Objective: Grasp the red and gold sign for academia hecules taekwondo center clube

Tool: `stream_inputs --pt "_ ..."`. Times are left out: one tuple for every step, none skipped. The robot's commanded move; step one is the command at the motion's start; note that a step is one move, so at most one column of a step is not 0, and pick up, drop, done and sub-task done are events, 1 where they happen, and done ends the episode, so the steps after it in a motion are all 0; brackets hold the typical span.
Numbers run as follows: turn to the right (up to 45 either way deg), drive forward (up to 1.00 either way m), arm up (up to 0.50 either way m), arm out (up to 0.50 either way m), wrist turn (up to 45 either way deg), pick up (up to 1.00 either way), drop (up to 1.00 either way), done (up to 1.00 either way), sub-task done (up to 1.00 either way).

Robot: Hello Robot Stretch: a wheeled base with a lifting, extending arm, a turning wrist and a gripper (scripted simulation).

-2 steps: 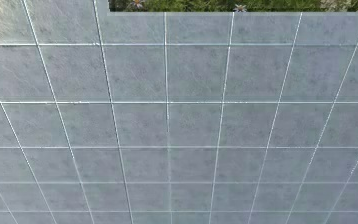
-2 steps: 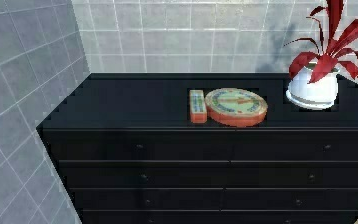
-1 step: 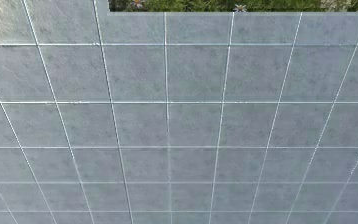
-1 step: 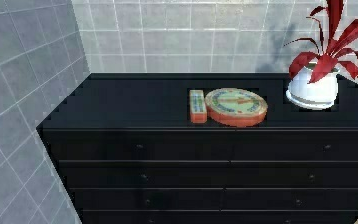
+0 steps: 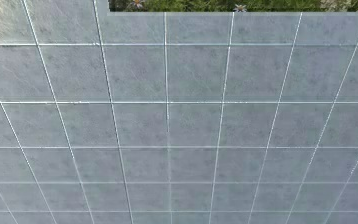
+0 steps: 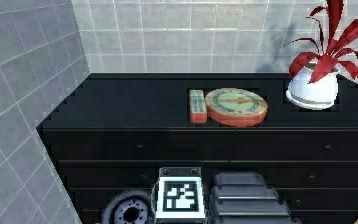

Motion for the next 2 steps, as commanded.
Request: stream_inputs --pt "0.0 0.0 0.0 0.4 0.0 0.0 0.0 0.0 0.0" --pt "0.0 0.0 0.0 0.0 45.0 0.0 0.0 0.0 0.0"
